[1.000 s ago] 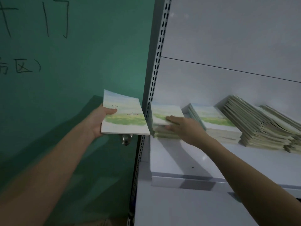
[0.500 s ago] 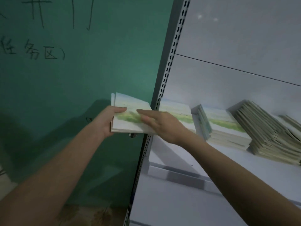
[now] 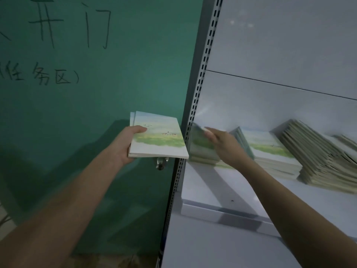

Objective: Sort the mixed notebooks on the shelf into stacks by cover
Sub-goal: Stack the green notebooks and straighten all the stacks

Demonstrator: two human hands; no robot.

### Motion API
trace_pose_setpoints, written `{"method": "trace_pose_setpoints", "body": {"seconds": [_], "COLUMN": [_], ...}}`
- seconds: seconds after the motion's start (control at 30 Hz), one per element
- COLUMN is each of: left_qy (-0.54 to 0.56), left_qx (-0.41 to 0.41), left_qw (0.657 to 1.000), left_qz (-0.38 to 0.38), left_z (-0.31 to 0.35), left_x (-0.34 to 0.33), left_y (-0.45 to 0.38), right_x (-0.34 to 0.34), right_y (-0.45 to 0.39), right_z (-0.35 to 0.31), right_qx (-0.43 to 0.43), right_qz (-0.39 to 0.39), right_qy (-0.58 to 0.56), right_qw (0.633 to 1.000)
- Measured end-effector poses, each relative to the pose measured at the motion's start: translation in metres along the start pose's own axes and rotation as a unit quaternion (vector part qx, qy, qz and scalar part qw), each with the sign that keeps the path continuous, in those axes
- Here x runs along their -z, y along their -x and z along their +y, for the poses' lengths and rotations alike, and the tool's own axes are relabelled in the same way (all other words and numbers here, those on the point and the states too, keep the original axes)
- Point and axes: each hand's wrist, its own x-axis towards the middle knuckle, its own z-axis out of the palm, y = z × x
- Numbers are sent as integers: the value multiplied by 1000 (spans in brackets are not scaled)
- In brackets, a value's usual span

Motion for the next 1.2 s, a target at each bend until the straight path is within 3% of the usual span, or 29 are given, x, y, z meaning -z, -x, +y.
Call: {"method": "trace_pose_setpoints", "body": {"seconds": [0.07,0.13,0.27,0.33,0.4,0.47,0.53,0.57,0.67,0.73,0.8,0.9,1.2], "left_qy": [-4,-11,-25,-46,-63,-59,-41,-40,-63,-93,-119,-139,-172], "left_qx": [3,4,40,52,43,29,25,23,12,4,6,-17,-81], "left_qw": [1000,999,994,991,990,992,992,991,989,986,982,976,973], "left_qz": [-12,-34,-99,-118,-117,-108,-118,-124,-136,-138,-145,-167,-132], "left_z": [2,0,-5,-8,-10,-10,-10,-12,-24,-33,-41,-50,-87], "left_x": [-9,-19,-48,-58,-63,-67,-78,-87,-115,-136,-159,-197,-280], "left_y": [-3,-8,-6,-1,1,0,4,8,16,14,13,12,-27], "right_x": [12,15,-20,-28,-16,-2,13,19,35,45,56,77,128], "right_y": [3,14,41,46,48,48,46,46,54,64,71,70,50], "right_z": [-20,-44,-67,-63,-61,-52,-38,-31,-9,8,26,52,103], "right_qx": [-6,20,169,187,154,86,-23,-81,-235,-278,-290,-282,-275], "right_qz": [125,156,-15,-48,-40,44,132,136,85,101,152,218,230], "right_qy": [-76,-62,59,63,3,-2,-45,-118,-376,-435,-430,-370,-173], "right_qw": [989,986,984,979,987,995,990,980,892,850,842,858,917]}}
